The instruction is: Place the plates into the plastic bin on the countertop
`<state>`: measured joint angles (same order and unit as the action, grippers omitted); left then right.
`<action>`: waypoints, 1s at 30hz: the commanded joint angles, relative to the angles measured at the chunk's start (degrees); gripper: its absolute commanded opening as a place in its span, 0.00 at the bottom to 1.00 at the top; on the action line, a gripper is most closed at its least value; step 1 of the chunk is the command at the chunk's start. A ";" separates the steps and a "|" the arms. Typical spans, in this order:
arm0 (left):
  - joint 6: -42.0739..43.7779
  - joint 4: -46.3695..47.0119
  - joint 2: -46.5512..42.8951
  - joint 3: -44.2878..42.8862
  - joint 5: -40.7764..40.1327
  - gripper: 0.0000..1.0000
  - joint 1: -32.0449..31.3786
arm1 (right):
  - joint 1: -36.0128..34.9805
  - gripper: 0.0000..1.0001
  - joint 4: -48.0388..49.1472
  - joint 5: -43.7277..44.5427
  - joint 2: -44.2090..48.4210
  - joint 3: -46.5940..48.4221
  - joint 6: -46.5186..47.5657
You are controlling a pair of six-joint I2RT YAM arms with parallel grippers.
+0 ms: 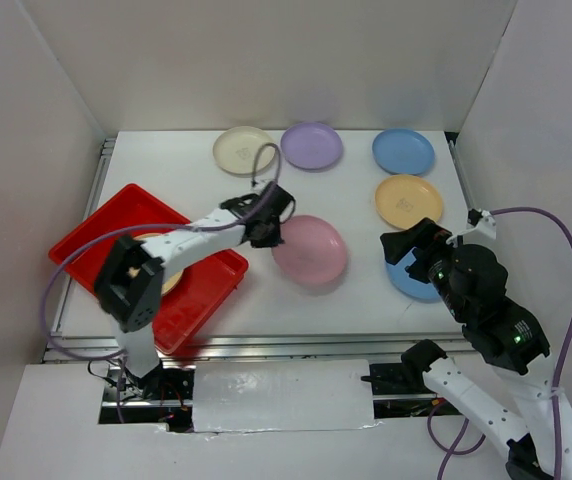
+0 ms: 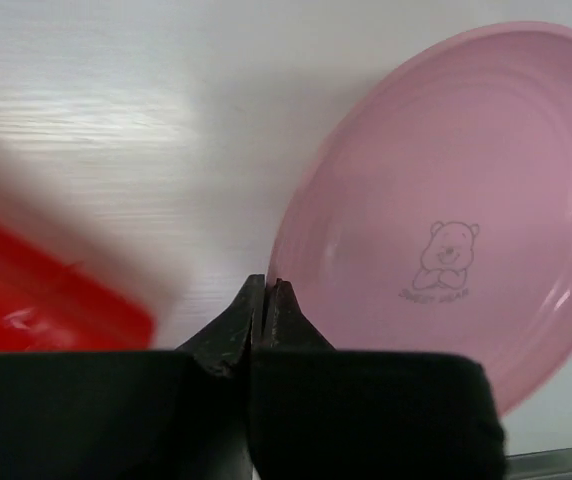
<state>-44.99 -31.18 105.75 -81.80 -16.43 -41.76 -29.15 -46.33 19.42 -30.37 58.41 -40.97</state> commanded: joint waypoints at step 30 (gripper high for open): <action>-0.80 -5.03 -52.49 35.84 12.74 0.05 69.97 | 1.64 1.00 10.47 -10.54 -8.57 -4.45 3.79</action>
<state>-47.13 -38.89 54.52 -44.45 -6.81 28.47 -27.81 -39.20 9.47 -38.83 54.19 -37.85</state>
